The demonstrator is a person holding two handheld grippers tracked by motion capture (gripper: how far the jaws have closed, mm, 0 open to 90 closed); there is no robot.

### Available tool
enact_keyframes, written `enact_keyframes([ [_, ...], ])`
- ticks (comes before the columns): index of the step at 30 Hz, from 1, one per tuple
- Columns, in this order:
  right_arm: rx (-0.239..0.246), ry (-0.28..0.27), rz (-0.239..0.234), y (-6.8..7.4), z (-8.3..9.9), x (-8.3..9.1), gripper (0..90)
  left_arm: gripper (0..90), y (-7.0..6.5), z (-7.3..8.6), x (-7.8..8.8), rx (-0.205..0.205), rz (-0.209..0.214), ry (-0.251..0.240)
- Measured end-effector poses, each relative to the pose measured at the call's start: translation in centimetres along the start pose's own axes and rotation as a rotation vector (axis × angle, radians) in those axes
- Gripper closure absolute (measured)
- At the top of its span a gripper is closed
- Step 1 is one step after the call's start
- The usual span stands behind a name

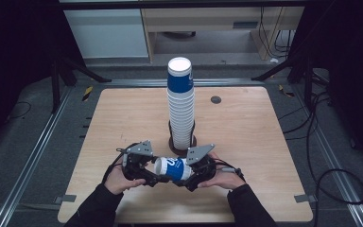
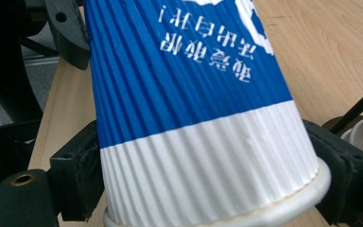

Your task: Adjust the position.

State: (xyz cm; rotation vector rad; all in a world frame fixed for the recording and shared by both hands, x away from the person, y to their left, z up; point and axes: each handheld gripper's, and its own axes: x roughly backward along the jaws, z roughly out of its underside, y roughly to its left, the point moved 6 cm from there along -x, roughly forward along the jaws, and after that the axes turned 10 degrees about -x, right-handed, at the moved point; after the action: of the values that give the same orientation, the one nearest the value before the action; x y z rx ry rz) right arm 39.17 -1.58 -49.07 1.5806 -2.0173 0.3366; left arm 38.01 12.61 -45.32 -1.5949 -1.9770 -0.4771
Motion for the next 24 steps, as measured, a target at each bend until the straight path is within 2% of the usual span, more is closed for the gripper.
enact_keyframes([
  [4, -0.014, 0.001, -0.009, 0.0, 0.0, -0.1, 13.1, 26.2, -0.1, -0.1, 0.1, 0.002, 0.001, -0.012],
  [9, -0.041, -0.023, -0.004, -0.1, -0.3, 0.3, 8.4, 26.4, 0.2, -0.2, 0.7, 0.001, -0.020, -0.041],
  [16, -0.108, -0.103, 0.017, -1.0, -1.0, 2.3, 7.4, 26.4, 1.1, -0.4, 2.6, 0.022, -0.065, -0.121],
  [24, -0.165, -0.183, 0.029, -1.8, -1.4, 4.3, 7.0, 26.4, 1.7, -0.5, 3.4, 0.039, -0.105, -0.230],
])
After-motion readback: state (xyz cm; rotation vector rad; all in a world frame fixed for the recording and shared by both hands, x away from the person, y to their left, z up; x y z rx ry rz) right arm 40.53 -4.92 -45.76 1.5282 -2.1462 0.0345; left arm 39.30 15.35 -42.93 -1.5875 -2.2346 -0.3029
